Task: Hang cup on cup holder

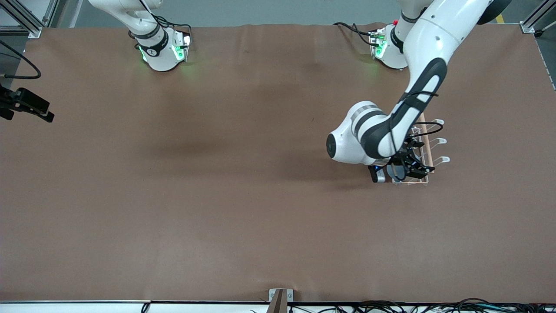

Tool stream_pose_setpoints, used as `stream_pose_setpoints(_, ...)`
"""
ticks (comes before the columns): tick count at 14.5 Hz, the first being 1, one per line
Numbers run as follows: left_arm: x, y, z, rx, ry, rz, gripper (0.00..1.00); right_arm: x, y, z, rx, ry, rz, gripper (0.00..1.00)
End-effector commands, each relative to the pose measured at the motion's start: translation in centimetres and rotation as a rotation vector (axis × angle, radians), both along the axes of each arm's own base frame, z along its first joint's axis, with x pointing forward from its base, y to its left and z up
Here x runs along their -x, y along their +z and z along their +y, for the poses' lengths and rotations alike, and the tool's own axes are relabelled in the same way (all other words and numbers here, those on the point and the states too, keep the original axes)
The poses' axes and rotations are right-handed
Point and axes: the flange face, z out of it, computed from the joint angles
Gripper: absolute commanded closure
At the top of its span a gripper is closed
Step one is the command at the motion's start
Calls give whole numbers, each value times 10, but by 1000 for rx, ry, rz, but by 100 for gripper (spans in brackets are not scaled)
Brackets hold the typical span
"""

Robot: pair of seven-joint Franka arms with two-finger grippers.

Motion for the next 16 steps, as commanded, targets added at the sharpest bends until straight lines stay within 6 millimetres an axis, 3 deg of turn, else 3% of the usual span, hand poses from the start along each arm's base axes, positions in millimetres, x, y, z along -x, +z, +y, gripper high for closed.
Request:
stream_pose_setpoints(1, -14, 73, 8, 162, 134, -199, 0, 0, 2, 0, 8, 8, 2, 0)
stream_pose_setpoints(3, -14, 120, 18, 312, 248, -314, 0, 0, 2, 0, 8, 8, 2, 0)
stream_pose_setpoints(6, -15, 184, 49, 535, 440, -468, 0, -1, 2, 0, 18, 0, -7, 0)
stream_pose_setpoints(8, -14, 224, 80, 681, 609, -569, 0, -2, 2, -1, 22, -3, -21, 0)
stream_pose_setpoints(9, -10, 244, 102, 749, 775, -635, 0, -2, 2, -1, 22, -7, -21, 0)
stream_pose_setpoints(11, 2, 274, 131, 816, 996, -736, 0, -2, 2, -2, 18, -43, -19, 0)
stream_pose_setpoints(14, 21, 310, 147, 908, 1054, -773, 0, -2, 2, -2, 14, -45, -14, 0)
stream_pose_setpoints(16, 54, 326, 150, 926, 1049, -789, 0, -1, 2, -4, 14, -48, -14, 0)
